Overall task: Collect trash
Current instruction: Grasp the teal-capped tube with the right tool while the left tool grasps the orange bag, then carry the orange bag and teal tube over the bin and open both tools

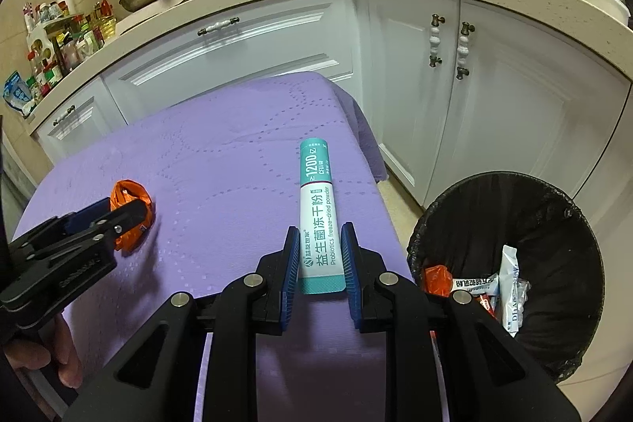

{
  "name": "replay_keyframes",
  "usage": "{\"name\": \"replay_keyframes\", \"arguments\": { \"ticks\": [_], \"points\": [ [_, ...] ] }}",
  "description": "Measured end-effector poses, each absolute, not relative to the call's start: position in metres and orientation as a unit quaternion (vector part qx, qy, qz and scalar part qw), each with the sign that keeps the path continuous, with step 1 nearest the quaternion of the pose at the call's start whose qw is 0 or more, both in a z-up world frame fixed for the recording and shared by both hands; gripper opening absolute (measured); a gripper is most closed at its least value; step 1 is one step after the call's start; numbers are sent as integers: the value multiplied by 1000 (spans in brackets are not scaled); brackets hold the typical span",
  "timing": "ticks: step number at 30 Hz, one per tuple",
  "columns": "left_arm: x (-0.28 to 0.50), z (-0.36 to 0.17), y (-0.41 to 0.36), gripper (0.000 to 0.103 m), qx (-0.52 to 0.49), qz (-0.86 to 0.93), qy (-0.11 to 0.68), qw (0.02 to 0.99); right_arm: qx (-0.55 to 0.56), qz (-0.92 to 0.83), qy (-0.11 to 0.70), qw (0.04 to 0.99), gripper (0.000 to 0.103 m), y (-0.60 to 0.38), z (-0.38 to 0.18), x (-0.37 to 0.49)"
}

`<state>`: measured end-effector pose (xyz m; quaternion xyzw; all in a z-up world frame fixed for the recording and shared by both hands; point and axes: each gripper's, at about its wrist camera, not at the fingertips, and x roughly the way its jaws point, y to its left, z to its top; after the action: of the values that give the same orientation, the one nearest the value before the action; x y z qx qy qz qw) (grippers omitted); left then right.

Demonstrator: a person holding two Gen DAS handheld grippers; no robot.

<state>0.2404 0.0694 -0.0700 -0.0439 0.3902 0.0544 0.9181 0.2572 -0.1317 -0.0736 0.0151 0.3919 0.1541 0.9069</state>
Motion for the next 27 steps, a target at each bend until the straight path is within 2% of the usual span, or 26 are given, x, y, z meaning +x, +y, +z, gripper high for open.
{"name": "replay_keyframes", "arguments": {
  "ticks": [1, 7, 27],
  "points": [
    [241, -71, 69, 37, -41, 53, 392, 918, 16, 154, 392, 907, 23, -132, -74, 257],
    [240, -72, 67, 35, -33, 50, 388, 920, 15, 157, 391, 907, 23, -132, -76, 255],
    [192, -43, 74, 34, -39, 57, 352, 933, 2, 161, 364, 917, 22, -137, -59, 226]
  ]
}}
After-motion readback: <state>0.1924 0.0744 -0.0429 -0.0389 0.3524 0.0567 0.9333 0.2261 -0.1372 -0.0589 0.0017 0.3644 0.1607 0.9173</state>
